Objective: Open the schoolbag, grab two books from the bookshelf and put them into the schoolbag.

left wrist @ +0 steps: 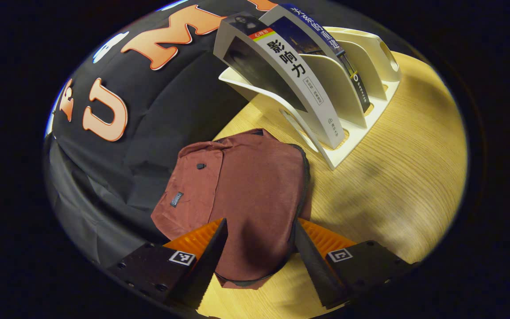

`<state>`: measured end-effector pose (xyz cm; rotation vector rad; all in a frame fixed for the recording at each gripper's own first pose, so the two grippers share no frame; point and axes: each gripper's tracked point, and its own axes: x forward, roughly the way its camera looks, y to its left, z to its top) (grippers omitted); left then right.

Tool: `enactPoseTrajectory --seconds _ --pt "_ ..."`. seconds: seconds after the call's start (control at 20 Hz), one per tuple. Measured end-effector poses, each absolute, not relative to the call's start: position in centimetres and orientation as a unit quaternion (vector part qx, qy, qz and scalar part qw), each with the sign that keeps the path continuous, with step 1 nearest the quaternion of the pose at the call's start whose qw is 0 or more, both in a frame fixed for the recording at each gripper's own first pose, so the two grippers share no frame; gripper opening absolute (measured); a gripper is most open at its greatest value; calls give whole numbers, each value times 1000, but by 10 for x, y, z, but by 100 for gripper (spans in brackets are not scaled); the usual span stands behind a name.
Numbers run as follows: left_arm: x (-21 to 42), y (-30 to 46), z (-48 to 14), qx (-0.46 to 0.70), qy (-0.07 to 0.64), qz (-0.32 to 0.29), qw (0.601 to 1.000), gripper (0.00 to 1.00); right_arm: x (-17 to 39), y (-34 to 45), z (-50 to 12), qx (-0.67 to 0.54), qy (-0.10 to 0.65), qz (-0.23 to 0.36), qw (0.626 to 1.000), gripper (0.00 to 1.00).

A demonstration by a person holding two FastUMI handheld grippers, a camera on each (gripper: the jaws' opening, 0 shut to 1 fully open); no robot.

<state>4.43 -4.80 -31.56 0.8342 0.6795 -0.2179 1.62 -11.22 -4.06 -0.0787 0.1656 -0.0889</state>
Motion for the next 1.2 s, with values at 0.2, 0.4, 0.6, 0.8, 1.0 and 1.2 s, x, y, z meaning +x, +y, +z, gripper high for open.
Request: enactPoseTrajectory --seconds 0.2,0.4,0.6,0.8,1.0,1.2 --pt "41 -60 -327 408 339 -129 838 49 19 -114 -37 -48 76 -36 995 96" --pt "44 -59 -322 427 341 -129 827 25 21 -112 -30 -19 71 -22 997 96" --pt "39 -54 -321 433 381 -143 804 1 25 -105 -26 30 73 5 997 96" --pt "43 -66 -293 347 408 -195 822 0 32 -87 -16 95 86 12 992 97" --pt "56 -52 -262 306 424 -258 813 1 30 -58 -11 78 77 -21 994 96" --pt "74 -29 -206 284 413 -285 817 1 22 -11 -12 68 86 -14 994 96"
